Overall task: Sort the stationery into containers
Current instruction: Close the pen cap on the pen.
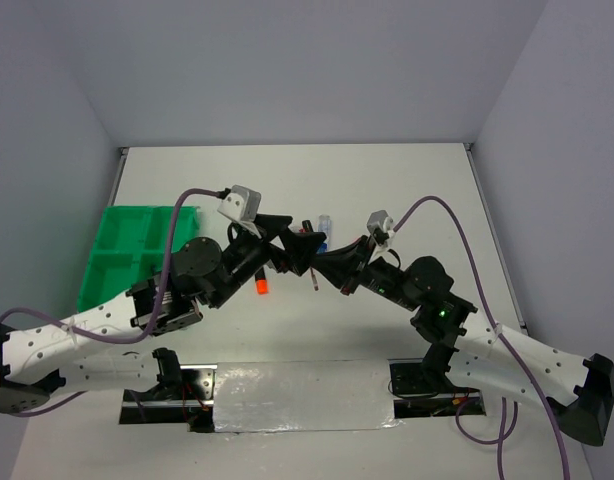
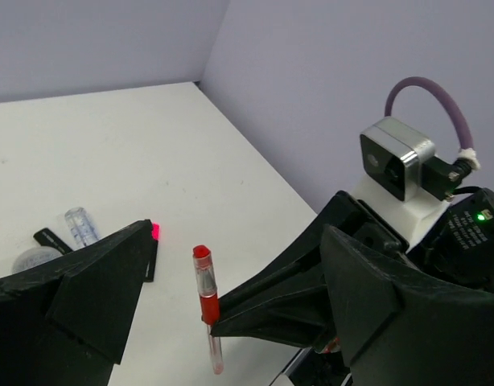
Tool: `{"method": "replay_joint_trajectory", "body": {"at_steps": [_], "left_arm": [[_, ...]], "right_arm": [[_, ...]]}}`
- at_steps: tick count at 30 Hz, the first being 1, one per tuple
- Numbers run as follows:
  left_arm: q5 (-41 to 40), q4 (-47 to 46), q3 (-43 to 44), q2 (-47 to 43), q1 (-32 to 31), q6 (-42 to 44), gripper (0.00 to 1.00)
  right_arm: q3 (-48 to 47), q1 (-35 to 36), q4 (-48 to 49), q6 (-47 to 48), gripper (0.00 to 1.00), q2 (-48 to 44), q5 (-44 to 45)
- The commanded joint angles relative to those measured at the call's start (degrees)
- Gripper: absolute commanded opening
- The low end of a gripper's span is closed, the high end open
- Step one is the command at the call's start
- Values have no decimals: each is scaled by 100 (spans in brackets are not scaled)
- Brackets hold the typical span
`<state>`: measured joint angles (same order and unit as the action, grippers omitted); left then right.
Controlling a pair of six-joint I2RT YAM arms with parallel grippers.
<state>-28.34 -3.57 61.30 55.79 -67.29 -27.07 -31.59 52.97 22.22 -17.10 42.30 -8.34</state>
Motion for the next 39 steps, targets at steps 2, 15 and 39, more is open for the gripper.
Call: {"method": "replay_joint_trajectory", "body": {"at_steps": [2,15,39], "left_arm": [[-120,102,146,20,216,-333,95],[487,120,119,292,524,-624,75],[803,296,5,450,664,-704,0]], "right_arm": [[-286,47,-42,32,0,-47,148],[-356,38,-121,84,0,67,148],[-602,47,-261,-47,0,59,236]]}}
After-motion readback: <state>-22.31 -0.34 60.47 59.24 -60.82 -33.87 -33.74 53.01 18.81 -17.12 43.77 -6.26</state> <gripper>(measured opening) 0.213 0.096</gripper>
